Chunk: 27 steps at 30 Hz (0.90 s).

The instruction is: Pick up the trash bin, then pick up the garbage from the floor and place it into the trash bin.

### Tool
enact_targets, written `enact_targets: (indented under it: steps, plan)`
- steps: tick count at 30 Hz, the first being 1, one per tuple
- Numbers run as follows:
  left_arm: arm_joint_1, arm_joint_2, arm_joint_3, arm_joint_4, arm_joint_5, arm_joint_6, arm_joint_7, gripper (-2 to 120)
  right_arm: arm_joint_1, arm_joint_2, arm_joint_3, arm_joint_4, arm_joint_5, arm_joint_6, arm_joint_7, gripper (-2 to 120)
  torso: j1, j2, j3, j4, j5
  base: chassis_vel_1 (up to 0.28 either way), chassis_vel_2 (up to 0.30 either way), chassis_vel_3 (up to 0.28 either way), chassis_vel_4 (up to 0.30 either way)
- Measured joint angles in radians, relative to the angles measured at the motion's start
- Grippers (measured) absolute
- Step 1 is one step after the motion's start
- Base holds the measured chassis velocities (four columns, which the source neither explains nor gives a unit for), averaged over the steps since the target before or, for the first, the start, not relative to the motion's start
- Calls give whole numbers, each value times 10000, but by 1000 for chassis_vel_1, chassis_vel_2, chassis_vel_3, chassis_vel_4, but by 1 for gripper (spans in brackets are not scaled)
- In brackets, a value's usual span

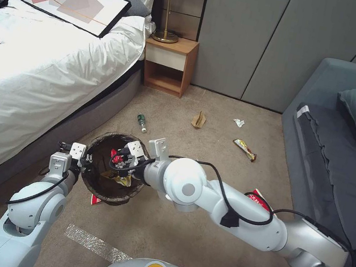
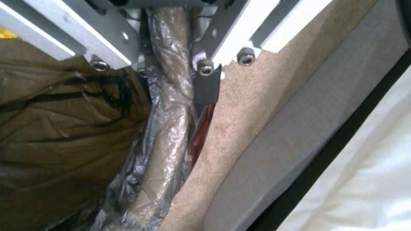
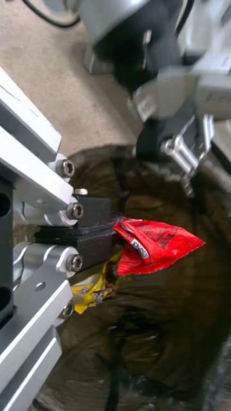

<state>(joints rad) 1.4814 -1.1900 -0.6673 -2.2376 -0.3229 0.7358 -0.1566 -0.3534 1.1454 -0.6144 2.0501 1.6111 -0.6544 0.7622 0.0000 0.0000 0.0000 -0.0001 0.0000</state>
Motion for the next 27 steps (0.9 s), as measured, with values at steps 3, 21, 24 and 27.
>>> enact_targets:
  steps: [3,21,24,27]
  plan:
    - [-16,-15,6,13,-2,-3,4,0,-122,107,-1,-411,-258,-12,-187,0,0,0,0,1,0,0,0,0,0]
    - [-26,-91,7,150,-10,-6,27,0,8,1215,-71,-1773,-286,12,-252,25,0,0,0,1,-1,0,0,0,0]
    - [-22,-88,10,167,-14,-6,32,0,39,1233,-98,-1787,-410,195,-175,36,0,0,0,1,0,0,0,0,0]
    - [-30,-69,17,170,-22,-6,35,0,47,1232,-97,-1810,-510,266,-176,46,0,0,0,1,-1,0,0,0,0]
